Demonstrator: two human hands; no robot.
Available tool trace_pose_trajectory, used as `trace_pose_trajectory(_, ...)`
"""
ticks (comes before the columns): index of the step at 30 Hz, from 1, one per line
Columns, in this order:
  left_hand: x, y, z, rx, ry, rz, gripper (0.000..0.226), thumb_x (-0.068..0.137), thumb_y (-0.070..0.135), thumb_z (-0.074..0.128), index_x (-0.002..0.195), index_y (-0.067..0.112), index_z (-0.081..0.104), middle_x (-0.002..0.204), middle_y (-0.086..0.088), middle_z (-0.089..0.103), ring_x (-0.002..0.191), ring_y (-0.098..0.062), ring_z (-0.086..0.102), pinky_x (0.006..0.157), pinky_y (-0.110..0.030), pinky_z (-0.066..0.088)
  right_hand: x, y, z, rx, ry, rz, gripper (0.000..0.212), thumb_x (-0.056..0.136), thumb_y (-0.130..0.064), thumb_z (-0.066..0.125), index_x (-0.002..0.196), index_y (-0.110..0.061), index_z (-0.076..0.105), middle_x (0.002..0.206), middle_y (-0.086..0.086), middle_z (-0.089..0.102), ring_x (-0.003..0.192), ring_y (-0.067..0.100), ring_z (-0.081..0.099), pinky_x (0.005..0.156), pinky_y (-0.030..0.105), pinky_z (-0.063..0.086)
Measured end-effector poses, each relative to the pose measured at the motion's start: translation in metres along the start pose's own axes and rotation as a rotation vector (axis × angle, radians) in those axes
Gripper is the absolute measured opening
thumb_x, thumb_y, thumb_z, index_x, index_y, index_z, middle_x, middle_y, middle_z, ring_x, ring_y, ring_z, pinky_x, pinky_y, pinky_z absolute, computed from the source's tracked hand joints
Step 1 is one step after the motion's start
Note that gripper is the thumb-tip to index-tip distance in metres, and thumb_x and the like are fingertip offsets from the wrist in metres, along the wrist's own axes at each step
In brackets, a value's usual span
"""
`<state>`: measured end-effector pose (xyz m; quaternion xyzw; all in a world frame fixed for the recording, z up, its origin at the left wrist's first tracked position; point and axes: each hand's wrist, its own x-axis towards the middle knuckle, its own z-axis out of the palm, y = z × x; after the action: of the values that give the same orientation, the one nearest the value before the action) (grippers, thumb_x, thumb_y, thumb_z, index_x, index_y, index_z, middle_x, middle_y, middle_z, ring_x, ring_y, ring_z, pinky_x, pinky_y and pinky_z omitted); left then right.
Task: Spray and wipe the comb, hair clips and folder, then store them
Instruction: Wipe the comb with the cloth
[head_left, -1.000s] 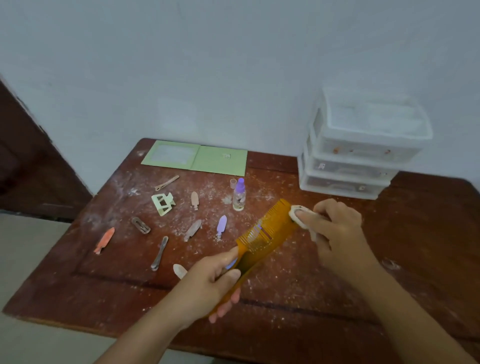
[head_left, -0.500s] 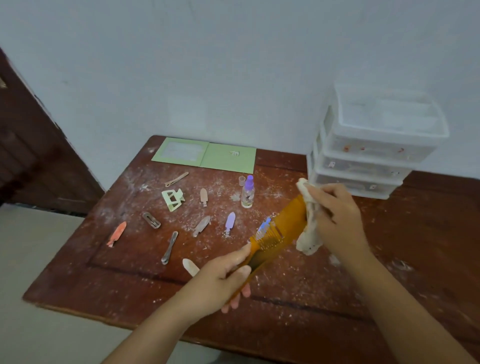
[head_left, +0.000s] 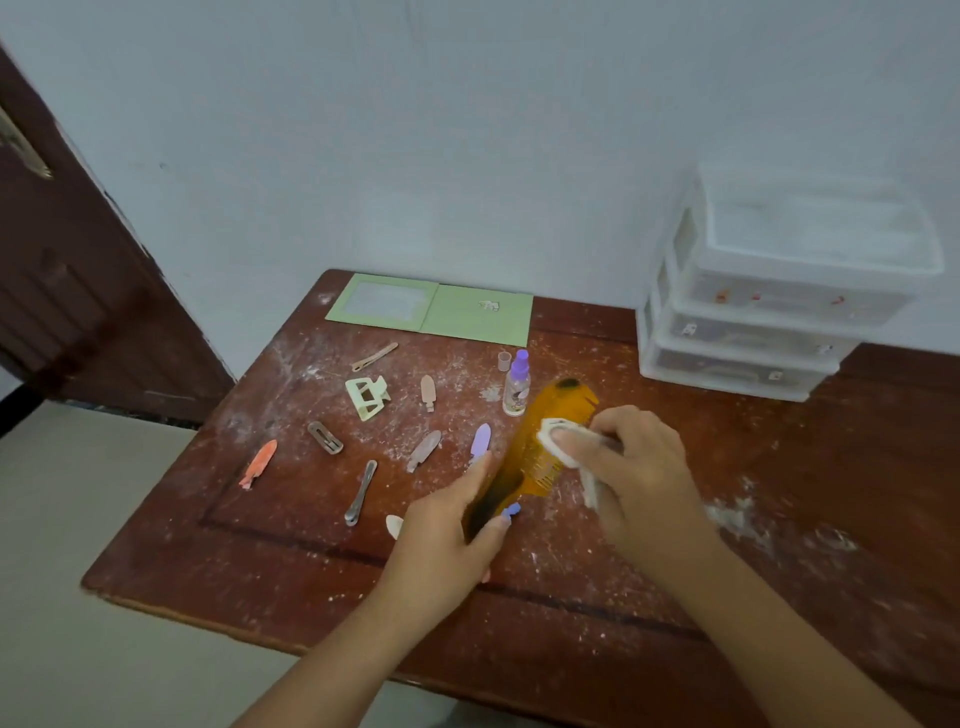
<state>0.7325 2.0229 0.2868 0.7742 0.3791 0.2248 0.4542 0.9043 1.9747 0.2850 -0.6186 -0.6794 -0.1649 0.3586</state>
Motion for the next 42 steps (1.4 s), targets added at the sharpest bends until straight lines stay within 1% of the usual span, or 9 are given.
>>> trace_pose_trajectory(7, -0.005, 0.002, 0.004, -0.141, 0.063, -0.03, 0.056, 0.081, 0.001, 0.061, 0.093, 0.054, 0.047, 0.051, 0.016, 0.062, 0.033, -0.003, 0.05, 0.043, -0.012, 0.043, 0.006, -0.014, 0.019, -0.077, -0.17, -0.059, 0.044, 0.054, 0.001, 0.051, 0.09, -0.016, 0.07, 0.068, 0.005, 0.052, 0.07, 0.014, 0.03, 0.056, 0.029, 0.033)
trace_pose_trajectory(12, -0.007, -0.007, 0.008, -0.144, 0.133, -0.105, 0.048, 0.083, 0.003, 0.06, 0.111, 0.038, 0.044, 0.035, 0.012, 0.054, 0.031, -0.002, 0.048, 0.044, -0.007, 0.039, -0.021, -0.002, 0.018, -0.012, -0.213, -0.04, 0.039, 0.066, 0.005, 0.049, 0.097, -0.017, 0.058, 0.074, 0.002, 0.044, 0.066, 0.013, 0.032, 0.057, 0.024, 0.025)
trace_pose_trajectory(16, -0.003, -0.011, 0.002, -0.092, 0.108, -0.096, 0.052, 0.084, 0.006, 0.059, 0.129, 0.025, 0.04, 0.063, 0.02, 0.059, 0.036, -0.001, 0.053, 0.044, -0.006, 0.04, -0.032, 0.022, 0.006, 0.015, -0.157, 0.047, 0.021, 0.082, -0.004, 0.048, 0.088, -0.013, 0.066, 0.063, 0.004, 0.045, 0.054, 0.014, 0.037, 0.05, 0.023, 0.03)
trace_pose_trajectory(18, -0.004, -0.009, 0.004, -0.043, 0.088, -0.083, 0.051, 0.085, 0.008, 0.059, 0.131, 0.019, 0.043, 0.074, 0.016, 0.055, 0.042, -0.002, 0.056, 0.047, -0.007, 0.041, -0.018, 0.029, -0.003, 0.034, -0.062, 0.124, 0.03, 0.085, -0.008, 0.041, 0.088, -0.003, 0.071, 0.06, 0.009, 0.048, 0.047, 0.02, 0.043, 0.046, 0.026, 0.037)
trace_pose_trajectory(24, -0.008, -0.001, 0.002, 0.02, 0.102, 0.01, 0.054, 0.081, 0.007, 0.063, 0.121, 0.03, 0.035, 0.07, 0.014, 0.055, 0.048, 0.005, 0.057, 0.049, -0.008, 0.043, 0.016, 0.02, 0.01, -0.17, -0.022, 0.035, 0.029, 0.065, 0.0, 0.05, 0.08, -0.009, 0.073, 0.063, 0.01, 0.054, 0.053, 0.025, 0.051, 0.057, 0.031, 0.033)
trace_pose_trajectory(28, -0.012, -0.008, -0.002, -0.01, 0.147, -0.029, 0.053, 0.08, 0.003, 0.065, 0.119, 0.028, 0.041, 0.072, 0.01, 0.061, 0.039, 0.002, 0.054, 0.044, -0.007, 0.042, -0.007, 0.032, 0.012, -0.172, -0.063, 0.063, 0.034, 0.062, 0.007, 0.05, 0.076, -0.014, 0.073, 0.062, 0.006, 0.052, 0.064, 0.013, 0.038, 0.059, 0.031, 0.029)
trace_pose_trajectory(32, -0.01, -0.014, -0.008, 0.012, 0.168, -0.021, 0.054, 0.081, 0.003, 0.063, 0.118, 0.031, 0.037, 0.071, 0.011, 0.059, 0.039, 0.001, 0.055, 0.044, -0.007, 0.041, -0.025, 0.052, 0.004, -0.067, -0.095, 0.175, 0.034, 0.06, 0.019, 0.063, 0.079, -0.007, 0.073, 0.062, 0.01, 0.051, 0.049, 0.022, 0.047, 0.049, 0.032, 0.042)
trace_pose_trajectory(38, -0.007, -0.011, -0.005, 0.044, 0.15, 0.094, 0.059, 0.066, 0.048, 0.05, 0.12, 0.029, 0.04, 0.069, 0.022, 0.056, 0.05, 0.015, 0.052, 0.054, -0.024, 0.048, 0.012, 0.037, -0.004, -0.057, 0.055, 0.038, 0.033, 0.075, -0.002, 0.042, 0.087, -0.004, 0.073, 0.064, 0.013, 0.054, 0.052, 0.025, 0.048, 0.053, 0.03, 0.04)
trace_pose_trajectory(42, -0.008, -0.014, -0.003, -0.017, 0.179, 0.131, 0.059, 0.065, 0.046, 0.052, 0.119, 0.025, 0.044, 0.064, 0.023, 0.064, 0.046, 0.016, 0.052, 0.049, -0.019, 0.048, 0.01, 0.031, 0.008, -0.132, 0.045, 0.036, 0.03, 0.067, 0.004, 0.051, 0.084, -0.006, 0.073, 0.064, 0.011, 0.054, 0.06, 0.021, 0.045, 0.061, 0.032, 0.03)
